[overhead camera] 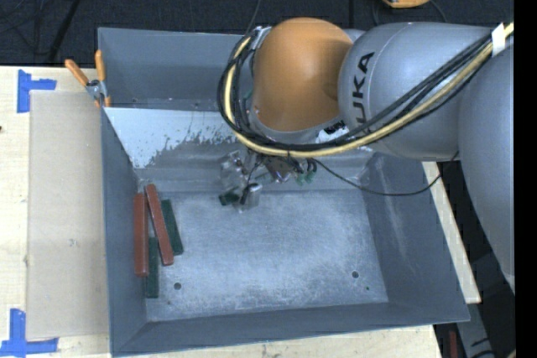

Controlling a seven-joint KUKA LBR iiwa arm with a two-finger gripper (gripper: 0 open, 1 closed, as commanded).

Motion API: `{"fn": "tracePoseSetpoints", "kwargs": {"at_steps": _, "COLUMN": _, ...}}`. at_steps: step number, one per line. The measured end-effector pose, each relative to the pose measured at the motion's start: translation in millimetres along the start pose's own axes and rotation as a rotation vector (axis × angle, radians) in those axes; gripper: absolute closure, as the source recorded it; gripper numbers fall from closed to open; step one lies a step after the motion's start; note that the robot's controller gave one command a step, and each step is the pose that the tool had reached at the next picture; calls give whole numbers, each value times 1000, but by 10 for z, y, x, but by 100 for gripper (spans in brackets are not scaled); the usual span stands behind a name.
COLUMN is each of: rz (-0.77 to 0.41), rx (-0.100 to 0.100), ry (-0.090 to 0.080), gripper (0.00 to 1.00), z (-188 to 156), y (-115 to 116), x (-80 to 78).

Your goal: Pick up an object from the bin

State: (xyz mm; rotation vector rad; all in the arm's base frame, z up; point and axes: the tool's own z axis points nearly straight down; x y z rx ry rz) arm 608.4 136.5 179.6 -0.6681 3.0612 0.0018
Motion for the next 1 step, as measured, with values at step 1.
{"fn": "tracePoseSetpoints", "kwargs": {"at_steps": 1, "rz": 0, "rx": 1, "ry": -3, "gripper": 100, "z": -871, "y": 81, "x": -106}}
